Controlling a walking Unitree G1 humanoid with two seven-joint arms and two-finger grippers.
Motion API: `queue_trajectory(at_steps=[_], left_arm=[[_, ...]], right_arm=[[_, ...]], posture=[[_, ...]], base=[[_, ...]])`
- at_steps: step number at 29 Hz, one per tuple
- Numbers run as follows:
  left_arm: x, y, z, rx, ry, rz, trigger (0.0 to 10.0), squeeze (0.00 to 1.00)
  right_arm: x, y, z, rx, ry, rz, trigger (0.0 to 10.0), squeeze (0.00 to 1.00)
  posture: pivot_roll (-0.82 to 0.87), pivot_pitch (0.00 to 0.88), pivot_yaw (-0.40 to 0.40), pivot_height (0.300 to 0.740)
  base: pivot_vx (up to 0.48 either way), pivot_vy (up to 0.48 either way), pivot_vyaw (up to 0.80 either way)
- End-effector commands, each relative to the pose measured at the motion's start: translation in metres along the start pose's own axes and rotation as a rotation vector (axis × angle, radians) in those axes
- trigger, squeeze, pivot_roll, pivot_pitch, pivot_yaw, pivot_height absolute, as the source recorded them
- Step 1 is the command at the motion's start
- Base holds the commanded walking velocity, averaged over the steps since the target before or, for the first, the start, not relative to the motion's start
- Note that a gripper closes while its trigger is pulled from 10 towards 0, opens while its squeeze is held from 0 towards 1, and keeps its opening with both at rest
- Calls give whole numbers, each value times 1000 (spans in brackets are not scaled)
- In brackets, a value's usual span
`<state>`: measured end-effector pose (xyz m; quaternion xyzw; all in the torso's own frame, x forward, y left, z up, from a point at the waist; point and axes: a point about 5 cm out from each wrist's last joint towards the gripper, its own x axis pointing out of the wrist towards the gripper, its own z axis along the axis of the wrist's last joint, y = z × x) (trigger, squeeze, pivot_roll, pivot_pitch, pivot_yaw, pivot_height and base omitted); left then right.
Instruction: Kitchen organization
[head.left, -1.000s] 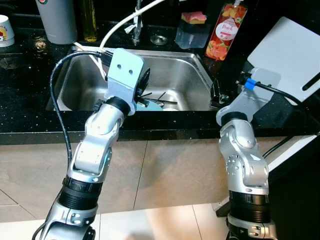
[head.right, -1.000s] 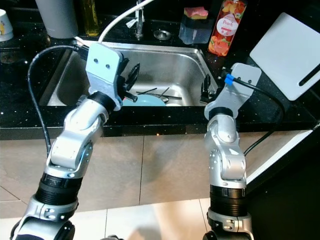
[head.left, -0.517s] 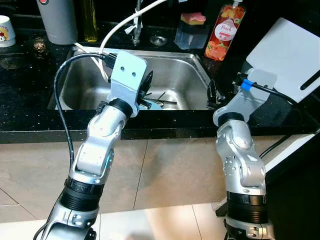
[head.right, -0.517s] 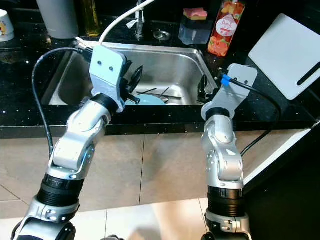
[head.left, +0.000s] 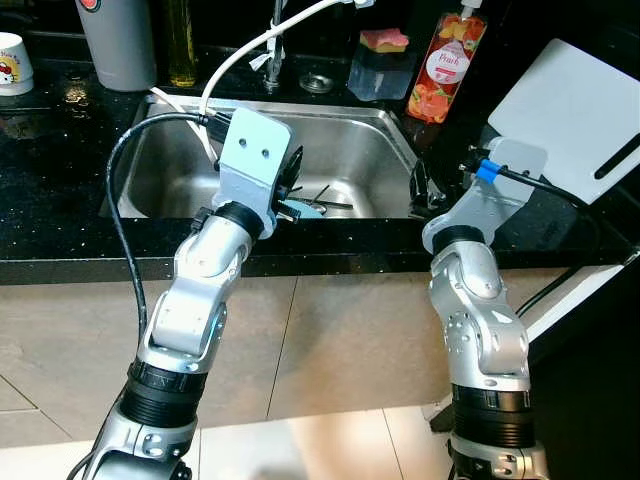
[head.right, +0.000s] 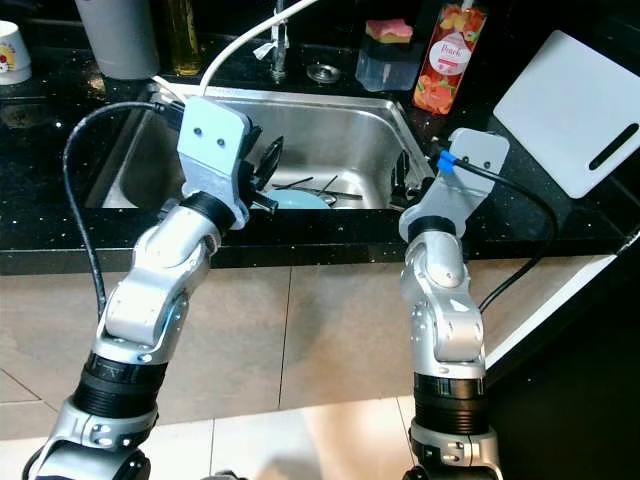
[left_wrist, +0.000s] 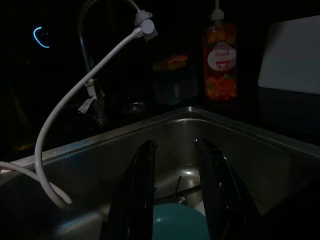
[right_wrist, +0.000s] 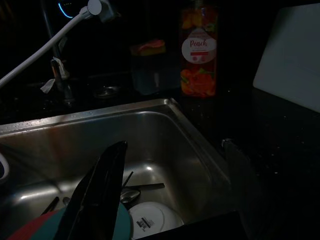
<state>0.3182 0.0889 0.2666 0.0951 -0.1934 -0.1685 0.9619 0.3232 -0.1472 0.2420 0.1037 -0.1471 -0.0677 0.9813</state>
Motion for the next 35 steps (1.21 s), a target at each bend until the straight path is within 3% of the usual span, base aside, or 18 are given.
queue_trajectory(at_steps=[1,8,10,26,35], left_arm=[[2,-2,2,-14,-5,-5,10000,0],[3,5,3,23,-16,9,10000,0],[3,5,8,104,-63,-7,10000,0],[8,3,11,64,-52,-14,10000,0],[19,15,14,19,-26,-5,10000,0]], right_arm=[[-1,-7,-1,-13,5,-28,10000,0],[-2,-11,0,-25,3,-38,10000,0],[0,-13,3,-56,-19,-41,10000,0],[-2,-22,0,-47,-17,-92,10000,0],[-7,-18,-7,-19,-14,-118,10000,0]], posture=[[200,42,-112,740],[203,46,-116,740],[204,48,-118,740],[226,46,-60,740],[247,46,-11,740]], base=[[0,0,0],[0,0,0],[0,0,0],[0,0,0],[0,0,0]])
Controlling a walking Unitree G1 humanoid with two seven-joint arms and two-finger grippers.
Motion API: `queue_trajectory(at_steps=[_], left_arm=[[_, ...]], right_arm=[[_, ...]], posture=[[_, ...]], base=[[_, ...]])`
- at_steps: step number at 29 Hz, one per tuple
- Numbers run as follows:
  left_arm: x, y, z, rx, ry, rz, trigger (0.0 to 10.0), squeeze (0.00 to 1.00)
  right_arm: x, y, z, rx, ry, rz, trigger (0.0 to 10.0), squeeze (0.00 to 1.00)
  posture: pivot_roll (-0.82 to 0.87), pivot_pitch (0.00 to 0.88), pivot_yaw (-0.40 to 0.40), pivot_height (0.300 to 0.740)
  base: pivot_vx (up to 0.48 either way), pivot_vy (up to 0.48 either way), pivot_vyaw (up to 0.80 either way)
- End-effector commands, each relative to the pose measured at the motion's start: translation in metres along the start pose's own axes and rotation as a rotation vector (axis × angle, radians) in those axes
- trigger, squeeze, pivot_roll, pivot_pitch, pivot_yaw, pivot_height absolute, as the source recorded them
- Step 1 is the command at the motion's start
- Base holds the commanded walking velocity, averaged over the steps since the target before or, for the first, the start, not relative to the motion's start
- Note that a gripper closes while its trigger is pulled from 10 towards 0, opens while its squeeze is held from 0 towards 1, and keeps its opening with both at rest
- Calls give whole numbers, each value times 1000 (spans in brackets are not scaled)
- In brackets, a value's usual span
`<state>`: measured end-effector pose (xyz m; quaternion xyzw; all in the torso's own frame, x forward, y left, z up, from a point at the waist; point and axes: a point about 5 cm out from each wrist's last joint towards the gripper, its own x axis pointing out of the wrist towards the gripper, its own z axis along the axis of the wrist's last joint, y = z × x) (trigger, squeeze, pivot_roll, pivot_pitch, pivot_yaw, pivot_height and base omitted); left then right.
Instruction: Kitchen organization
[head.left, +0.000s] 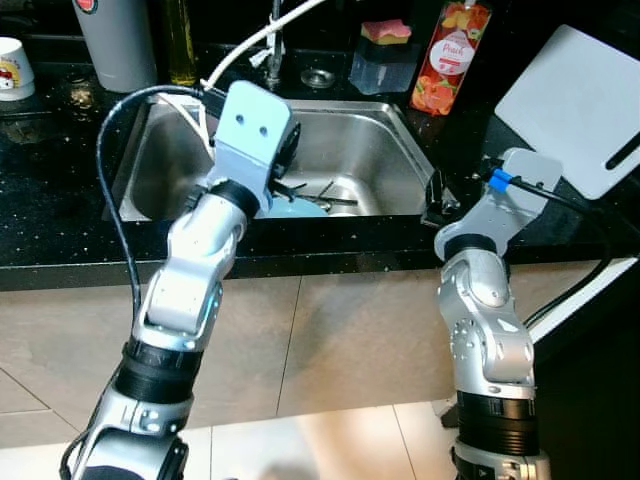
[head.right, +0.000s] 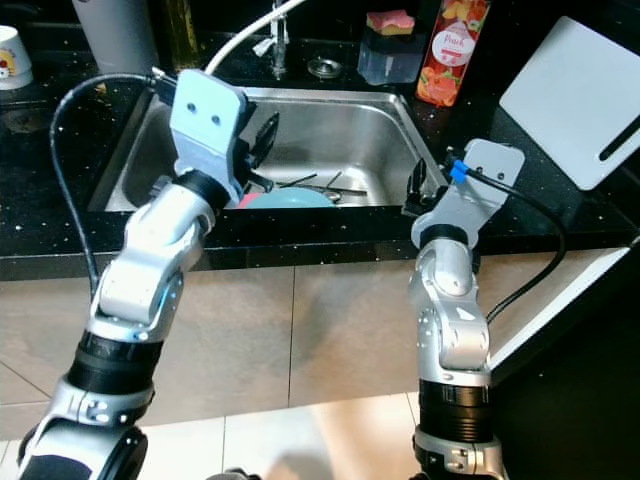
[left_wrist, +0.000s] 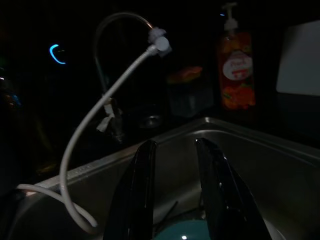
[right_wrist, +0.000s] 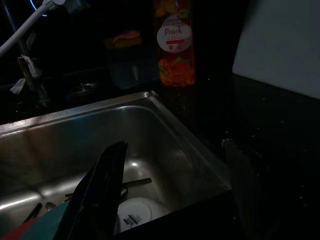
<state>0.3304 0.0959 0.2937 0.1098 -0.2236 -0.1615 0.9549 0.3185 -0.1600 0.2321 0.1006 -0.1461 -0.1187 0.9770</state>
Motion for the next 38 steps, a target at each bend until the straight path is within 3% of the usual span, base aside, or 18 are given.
queue_trajectory(at_steps=[1,38], left_arm=[[2,-2,-5,-31,33,-19,10000,0],[0,-7,-9,-59,47,-36,10000,0]], right_arm=[[-2,-4,-1,2,-4,-21,10000,0],[-2,-1,-2,-2,-5,4,10000,0]], posture=[[249,47,-6,740],[232,28,-36,740]], base=[[0,0,0],[0,0,0]])
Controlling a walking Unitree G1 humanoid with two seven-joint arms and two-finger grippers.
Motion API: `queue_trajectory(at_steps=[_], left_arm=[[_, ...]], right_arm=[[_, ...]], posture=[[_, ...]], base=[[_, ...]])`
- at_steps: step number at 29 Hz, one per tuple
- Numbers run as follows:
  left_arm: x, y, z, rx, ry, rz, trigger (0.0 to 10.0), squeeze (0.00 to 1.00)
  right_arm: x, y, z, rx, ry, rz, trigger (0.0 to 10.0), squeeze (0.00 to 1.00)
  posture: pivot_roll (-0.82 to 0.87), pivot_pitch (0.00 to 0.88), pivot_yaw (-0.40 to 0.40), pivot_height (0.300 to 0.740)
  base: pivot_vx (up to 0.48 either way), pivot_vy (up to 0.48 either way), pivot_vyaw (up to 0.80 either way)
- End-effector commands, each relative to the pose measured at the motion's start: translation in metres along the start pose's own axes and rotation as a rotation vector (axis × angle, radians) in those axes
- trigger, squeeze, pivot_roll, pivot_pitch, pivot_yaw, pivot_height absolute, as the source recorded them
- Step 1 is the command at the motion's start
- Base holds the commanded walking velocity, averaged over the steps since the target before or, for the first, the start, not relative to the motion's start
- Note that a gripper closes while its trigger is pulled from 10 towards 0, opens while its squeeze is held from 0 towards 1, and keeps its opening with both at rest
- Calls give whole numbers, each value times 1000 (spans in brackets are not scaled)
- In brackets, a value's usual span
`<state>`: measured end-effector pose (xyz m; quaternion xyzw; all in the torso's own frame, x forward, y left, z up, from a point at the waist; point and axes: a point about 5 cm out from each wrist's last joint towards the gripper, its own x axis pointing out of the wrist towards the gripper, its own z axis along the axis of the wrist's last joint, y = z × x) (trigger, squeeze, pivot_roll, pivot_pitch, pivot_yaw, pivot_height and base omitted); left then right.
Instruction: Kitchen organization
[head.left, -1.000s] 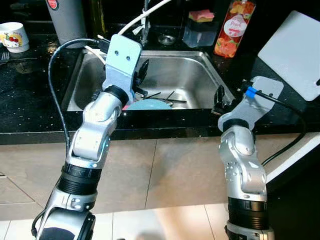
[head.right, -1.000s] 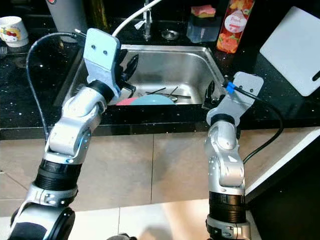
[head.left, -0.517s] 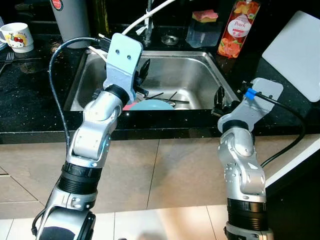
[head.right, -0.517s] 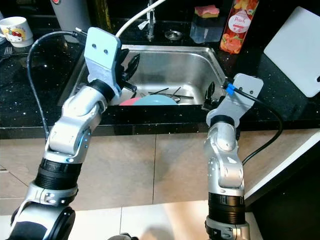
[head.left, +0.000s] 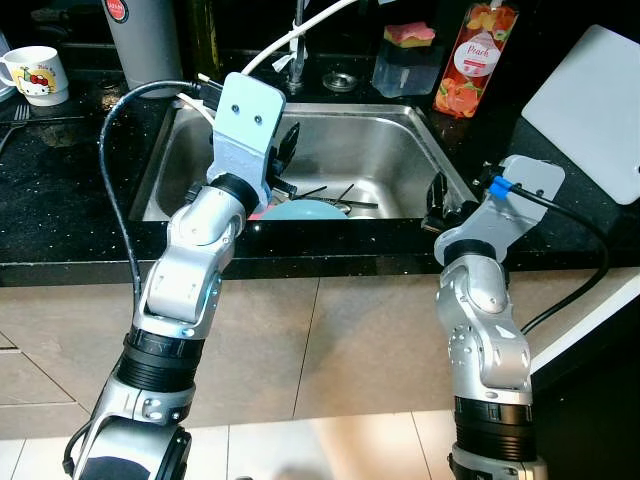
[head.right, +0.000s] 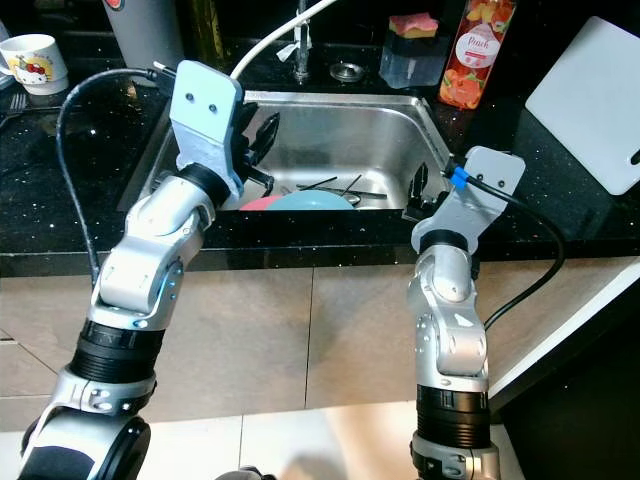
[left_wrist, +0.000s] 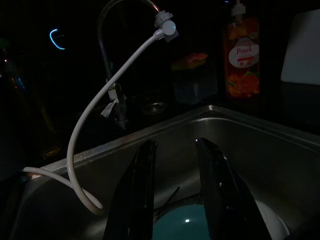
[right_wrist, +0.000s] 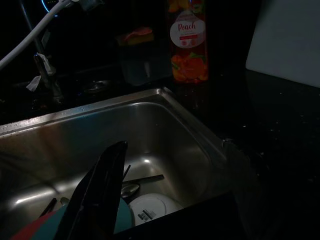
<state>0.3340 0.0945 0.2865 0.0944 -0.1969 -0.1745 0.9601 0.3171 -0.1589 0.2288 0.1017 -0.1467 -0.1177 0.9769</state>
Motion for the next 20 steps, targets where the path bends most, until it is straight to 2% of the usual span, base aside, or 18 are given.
queue_trajectory(at_steps=[1,20], left_arm=[[-1,-5,-1,-14,1,-15,10000,0],[-1,-5,-2,-15,4,-16,10000,0]], right_arm=[[1,-1,1,-5,-4,3,10000,0],[0,-1,0,-6,-1,0,10000,0]], posture=[[232,29,-36,740],[230,37,-35,740]], base=[[0,0,0],[0,0,0]])
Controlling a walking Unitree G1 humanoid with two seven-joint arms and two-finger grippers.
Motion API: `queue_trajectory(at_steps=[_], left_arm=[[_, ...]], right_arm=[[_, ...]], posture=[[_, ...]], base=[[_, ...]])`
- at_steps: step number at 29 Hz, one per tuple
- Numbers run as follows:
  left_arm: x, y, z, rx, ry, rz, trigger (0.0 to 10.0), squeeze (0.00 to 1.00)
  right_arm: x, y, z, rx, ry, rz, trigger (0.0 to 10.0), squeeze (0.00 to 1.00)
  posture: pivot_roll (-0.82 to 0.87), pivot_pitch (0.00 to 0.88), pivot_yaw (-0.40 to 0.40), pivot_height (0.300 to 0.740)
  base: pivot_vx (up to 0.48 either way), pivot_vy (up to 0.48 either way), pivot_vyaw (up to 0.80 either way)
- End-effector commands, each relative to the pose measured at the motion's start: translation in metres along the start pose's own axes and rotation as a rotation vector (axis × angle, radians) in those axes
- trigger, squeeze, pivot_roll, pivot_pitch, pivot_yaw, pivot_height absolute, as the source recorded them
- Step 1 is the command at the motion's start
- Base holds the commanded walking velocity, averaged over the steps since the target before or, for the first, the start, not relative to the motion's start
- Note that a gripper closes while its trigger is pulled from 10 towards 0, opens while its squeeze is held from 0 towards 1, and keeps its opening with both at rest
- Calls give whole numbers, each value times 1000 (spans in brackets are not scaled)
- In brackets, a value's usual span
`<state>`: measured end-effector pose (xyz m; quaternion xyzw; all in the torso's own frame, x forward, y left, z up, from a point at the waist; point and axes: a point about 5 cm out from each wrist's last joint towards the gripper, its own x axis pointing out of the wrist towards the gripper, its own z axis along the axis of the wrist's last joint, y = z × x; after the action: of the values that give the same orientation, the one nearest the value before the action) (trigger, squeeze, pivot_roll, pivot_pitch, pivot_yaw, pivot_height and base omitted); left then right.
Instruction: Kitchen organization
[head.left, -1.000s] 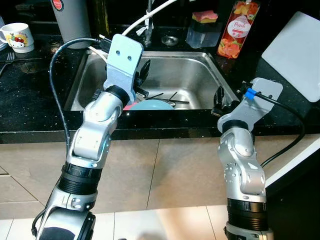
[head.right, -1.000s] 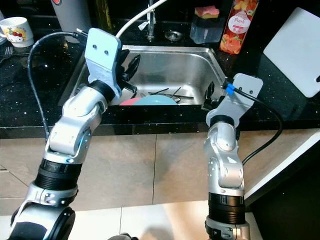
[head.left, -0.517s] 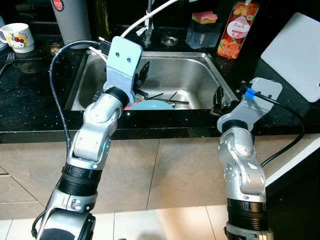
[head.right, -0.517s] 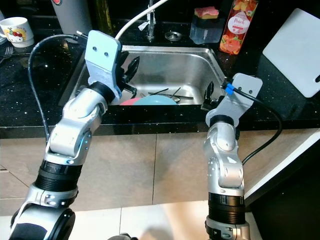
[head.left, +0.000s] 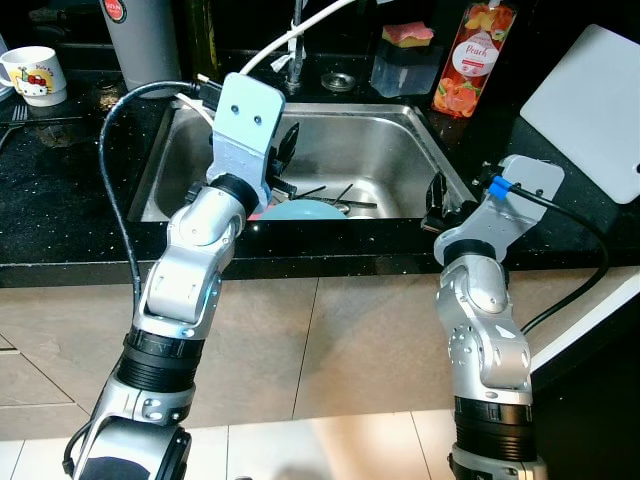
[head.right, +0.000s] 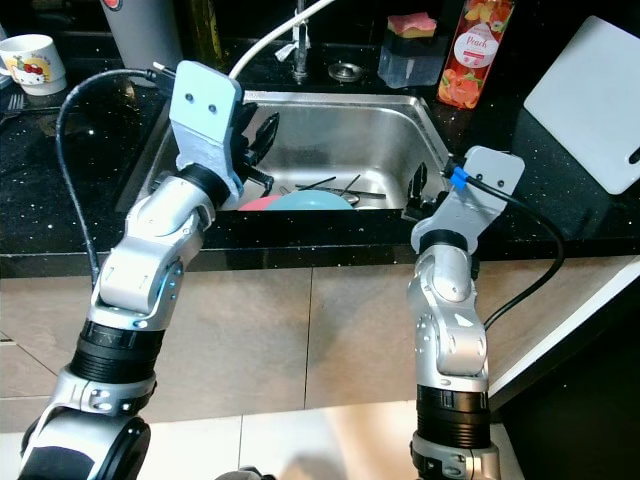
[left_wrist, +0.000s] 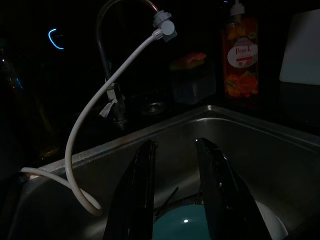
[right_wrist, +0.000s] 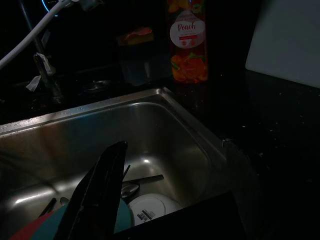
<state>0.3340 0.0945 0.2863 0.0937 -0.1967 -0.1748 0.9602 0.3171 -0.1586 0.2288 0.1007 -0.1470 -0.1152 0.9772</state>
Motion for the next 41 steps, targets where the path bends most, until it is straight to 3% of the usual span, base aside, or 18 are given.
queue_trajectory(at_steps=[1,41], left_arm=[[-1,-5,-2,-13,4,-15,10000,0],[-2,-7,-3,-23,9,-2,10000,0]], right_arm=[[0,-2,0,-4,0,-5,10000,0],[-1,1,-1,-7,14,13,10000,0]], posture=[[232,40,-39,740],[229,56,-54,740]], base=[[0,0,0],[0,0,0]])
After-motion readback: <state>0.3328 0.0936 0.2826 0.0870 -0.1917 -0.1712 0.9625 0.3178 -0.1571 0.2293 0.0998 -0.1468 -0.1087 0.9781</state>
